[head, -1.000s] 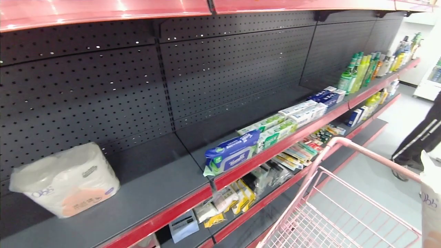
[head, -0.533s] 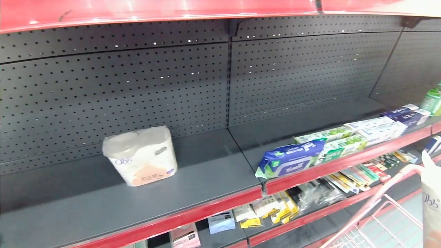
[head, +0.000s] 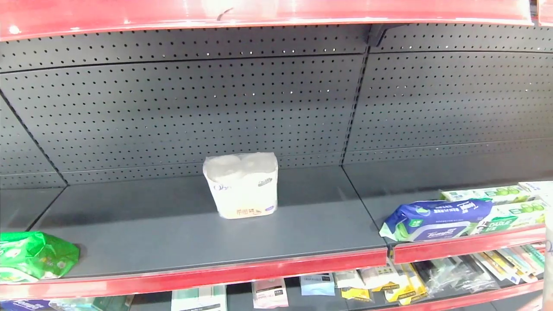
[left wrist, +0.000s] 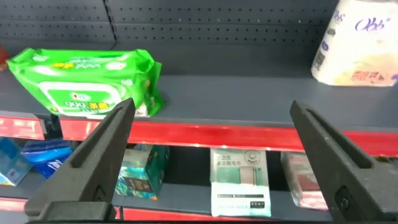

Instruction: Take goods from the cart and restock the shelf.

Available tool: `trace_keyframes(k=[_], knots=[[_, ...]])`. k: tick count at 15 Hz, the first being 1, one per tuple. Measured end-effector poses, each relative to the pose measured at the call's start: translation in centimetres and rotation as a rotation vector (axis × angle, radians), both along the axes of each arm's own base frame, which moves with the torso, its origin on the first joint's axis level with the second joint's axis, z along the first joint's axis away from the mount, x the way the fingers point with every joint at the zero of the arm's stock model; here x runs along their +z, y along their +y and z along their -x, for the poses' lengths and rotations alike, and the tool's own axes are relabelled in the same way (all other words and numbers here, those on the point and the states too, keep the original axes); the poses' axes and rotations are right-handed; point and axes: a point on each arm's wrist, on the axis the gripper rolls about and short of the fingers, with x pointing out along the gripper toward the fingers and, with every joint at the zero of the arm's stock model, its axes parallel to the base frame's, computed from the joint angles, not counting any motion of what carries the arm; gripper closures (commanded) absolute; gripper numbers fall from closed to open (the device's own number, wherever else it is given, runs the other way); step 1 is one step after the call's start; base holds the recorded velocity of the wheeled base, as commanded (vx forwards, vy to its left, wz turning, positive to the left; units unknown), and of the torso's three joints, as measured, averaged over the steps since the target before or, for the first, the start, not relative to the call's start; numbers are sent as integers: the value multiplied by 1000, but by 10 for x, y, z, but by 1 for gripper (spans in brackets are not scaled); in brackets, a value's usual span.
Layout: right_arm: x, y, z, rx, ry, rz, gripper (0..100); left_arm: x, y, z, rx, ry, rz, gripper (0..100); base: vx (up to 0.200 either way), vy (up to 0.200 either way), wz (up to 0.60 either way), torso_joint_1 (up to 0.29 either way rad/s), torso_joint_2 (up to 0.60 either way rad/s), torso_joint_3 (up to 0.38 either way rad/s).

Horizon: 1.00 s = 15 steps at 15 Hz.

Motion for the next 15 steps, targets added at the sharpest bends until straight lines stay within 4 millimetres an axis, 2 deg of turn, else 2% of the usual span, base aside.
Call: trace_keyframes(k=[5, 11, 13, 15], knots=[[-10, 1, 29, 61, -145, 3, 100, 0, -1, 0, -27, 0, 1, 0, 0, 0, 0, 0, 0, 0], [-25, 2, 30, 118, -139, 2, 100, 3, -2, 0, -106, -6, -42, 0, 0, 0, 0, 0, 0, 0], [-33, 3, 28, 118, -113, -17, 100, 20, -2, 2, -112, -42, -25, 0, 0, 0, 0, 0, 0, 0], [-41, 2, 26, 108, -89, -35, 100, 54, -1, -3, -113, -54, 19, 0, 0, 0, 0, 0, 0, 0]])
